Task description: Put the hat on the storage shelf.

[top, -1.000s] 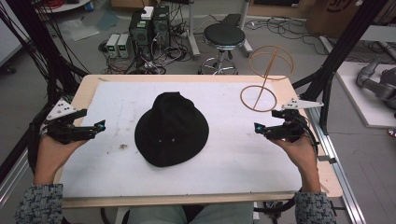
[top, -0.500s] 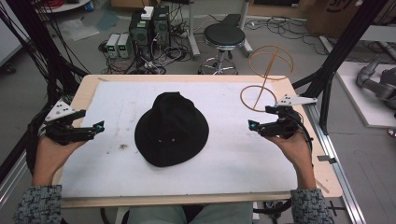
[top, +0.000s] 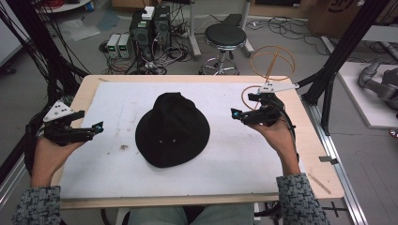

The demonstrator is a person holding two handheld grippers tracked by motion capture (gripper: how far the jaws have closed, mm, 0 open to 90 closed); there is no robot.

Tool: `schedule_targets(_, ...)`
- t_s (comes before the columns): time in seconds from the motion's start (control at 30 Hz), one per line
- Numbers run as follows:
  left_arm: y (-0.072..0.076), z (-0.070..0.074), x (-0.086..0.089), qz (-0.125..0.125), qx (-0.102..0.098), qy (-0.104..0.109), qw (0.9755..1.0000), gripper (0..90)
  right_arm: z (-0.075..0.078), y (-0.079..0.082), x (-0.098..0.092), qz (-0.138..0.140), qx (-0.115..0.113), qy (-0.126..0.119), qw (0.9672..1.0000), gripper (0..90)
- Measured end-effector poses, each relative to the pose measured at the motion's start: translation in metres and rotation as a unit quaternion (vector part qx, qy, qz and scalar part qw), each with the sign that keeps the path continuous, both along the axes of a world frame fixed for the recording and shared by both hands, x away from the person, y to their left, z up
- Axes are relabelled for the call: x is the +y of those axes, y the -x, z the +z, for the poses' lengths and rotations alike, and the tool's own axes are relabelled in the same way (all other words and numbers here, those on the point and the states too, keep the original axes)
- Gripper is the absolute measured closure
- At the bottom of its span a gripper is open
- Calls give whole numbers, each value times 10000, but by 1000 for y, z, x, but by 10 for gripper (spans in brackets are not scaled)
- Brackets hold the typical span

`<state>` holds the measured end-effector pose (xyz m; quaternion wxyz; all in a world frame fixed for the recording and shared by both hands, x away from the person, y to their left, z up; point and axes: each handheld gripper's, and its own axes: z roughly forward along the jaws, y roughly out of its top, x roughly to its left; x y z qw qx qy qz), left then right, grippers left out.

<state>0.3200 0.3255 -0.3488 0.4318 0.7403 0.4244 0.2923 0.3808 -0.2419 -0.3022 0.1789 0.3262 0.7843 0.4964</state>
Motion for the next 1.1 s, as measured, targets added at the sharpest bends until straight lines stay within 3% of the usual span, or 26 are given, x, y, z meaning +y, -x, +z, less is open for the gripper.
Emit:
schedule_targets(0.07,1,1,1,20,-6,10,10000,191,3,-4,11,53,-41,-133,9999,53)
schedule_targets(0.4,4,1,3,34,-21,38,10000,191,9,-14,49,245,-171,-235,9993,53)
schedule_targets(0.53,6,2,5,47,-22,29,10000,191,13,-19,64,324,-253,-418,9983,53)
schedule_targets(0.9,9,2,6,62,-13,36,10000,191,15,-30,103,557,-291,-633,9960,53)
schedule_targets(1.1,10,2,8,74,-24,51,10000,191,9,-35,124,658,-206,-739,9949,53)
